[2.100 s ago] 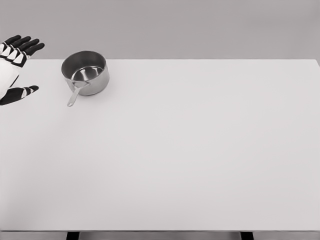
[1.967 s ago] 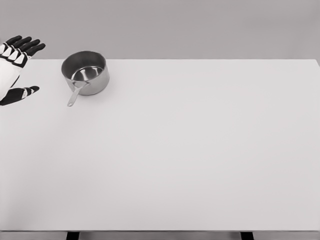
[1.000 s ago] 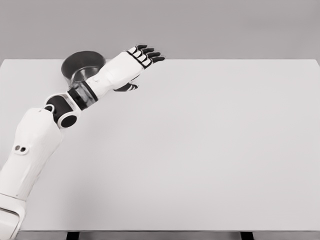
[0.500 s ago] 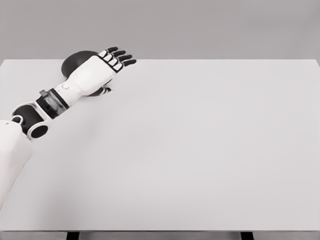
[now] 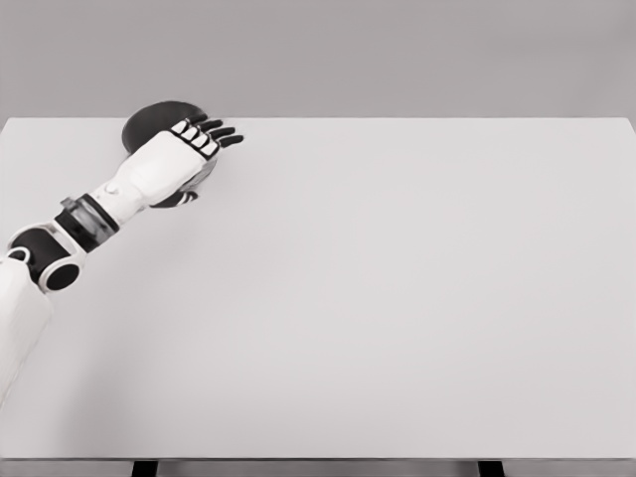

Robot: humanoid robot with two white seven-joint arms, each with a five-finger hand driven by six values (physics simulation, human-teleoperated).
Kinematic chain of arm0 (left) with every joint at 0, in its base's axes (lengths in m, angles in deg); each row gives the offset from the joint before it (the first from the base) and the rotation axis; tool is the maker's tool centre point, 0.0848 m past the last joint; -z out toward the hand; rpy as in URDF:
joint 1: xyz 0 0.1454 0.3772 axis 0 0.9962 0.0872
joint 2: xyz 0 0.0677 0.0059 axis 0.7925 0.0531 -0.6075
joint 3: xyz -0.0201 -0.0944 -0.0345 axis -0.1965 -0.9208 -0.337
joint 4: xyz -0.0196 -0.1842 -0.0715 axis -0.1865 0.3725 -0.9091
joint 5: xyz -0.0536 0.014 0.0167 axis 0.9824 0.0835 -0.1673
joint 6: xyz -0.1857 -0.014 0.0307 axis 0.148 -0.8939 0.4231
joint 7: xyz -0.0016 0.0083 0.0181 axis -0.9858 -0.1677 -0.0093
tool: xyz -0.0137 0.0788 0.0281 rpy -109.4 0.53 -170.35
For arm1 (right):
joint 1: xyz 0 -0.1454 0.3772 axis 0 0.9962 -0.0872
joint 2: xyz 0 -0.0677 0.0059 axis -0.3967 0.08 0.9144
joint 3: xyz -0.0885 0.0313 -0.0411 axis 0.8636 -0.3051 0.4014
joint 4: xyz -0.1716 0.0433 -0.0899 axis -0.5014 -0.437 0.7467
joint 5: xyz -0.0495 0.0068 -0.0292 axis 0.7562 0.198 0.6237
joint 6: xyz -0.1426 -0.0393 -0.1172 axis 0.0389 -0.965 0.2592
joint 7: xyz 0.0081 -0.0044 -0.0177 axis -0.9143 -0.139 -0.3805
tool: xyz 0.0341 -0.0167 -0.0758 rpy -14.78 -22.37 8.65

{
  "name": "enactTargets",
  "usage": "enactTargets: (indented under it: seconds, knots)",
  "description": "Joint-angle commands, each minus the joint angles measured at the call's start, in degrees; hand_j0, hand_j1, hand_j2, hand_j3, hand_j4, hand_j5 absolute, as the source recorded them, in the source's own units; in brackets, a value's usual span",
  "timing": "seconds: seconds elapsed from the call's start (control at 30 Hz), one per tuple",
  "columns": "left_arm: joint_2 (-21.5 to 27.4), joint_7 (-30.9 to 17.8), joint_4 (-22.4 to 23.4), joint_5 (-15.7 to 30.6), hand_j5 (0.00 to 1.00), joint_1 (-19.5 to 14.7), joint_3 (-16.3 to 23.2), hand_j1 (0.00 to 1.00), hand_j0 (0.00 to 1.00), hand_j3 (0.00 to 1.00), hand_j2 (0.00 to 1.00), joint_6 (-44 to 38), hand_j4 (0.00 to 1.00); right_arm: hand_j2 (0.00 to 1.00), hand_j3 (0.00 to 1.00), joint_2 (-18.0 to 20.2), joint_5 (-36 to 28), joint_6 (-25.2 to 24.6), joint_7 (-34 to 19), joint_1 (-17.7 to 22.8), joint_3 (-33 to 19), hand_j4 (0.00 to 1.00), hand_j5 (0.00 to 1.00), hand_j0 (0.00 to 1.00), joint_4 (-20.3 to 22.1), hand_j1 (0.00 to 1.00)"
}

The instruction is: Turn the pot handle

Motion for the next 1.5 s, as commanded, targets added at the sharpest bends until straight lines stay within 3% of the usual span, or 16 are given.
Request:
enactTargets:
  seconds: [0.0, 0.4, 0.7, 0.87, 1.1, 1.47]
  knots:
    - [0.82, 0.05, 0.07, 0.42, 1.0, 0.17, -1.77, 1.0, 1.0, 1.0, 1.0, 0.02, 1.0, 1.0, 1.0, 0.0, -0.06, 0.02, 0.01, 0.0, 0.0, 1.0, 1.0, 1.0, 0.0, 1.0]
    - [3.37, 0.14, 0.16, 0.42, 1.0, 1.76, -5.29, 1.0, 1.0, 1.0, 1.0, 0.02, 1.0, 1.0, 1.0, 0.0, -0.06, 0.02, 0.01, 0.09, 0.0, 1.0, 1.0, 1.0, 0.0, 1.0]
    - [6.36, 0.14, 0.25, 0.42, 1.0, 3.87, -10.12, 1.0, 1.0, 1.0, 1.0, 0.02, 1.0, 1.0, 1.0, 0.0, -0.06, 0.02, 0.01, 0.0, 0.0, 1.0, 1.0, 1.0, 0.0, 1.0]
    - [6.89, 0.14, 0.25, 0.42, 1.0, 4.48, -10.3, 1.0, 1.0, 1.0, 1.0, 0.02, 1.0, 1.0, 1.0, 0.0, -0.06, 0.02, 0.01, 0.0, 0.0, 1.0, 1.0, 1.0, 0.0, 1.0]
    - [7.5, 0.23, 2.36, 0.51, 1.0, 4.48, -11.09, 1.0, 1.0, 1.0, 1.0, 0.02, 1.0, 1.0, 1.0, 0.0, -0.06, 0.02, 0.01, 0.0, 0.0, 1.0, 1.0, 1.0, 0.0, 1.0]
    - [9.26, 0.23, 6.31, 0.51, 1.0, 5.27, -15.48, 1.0, 1.0, 1.0, 1.0, 0.02, 1.0, 1.0, 1.0, 0.0, -0.06, 0.02, 0.01, 0.0, 0.0, 1.0, 1.0, 1.0, 0.0, 1.0]
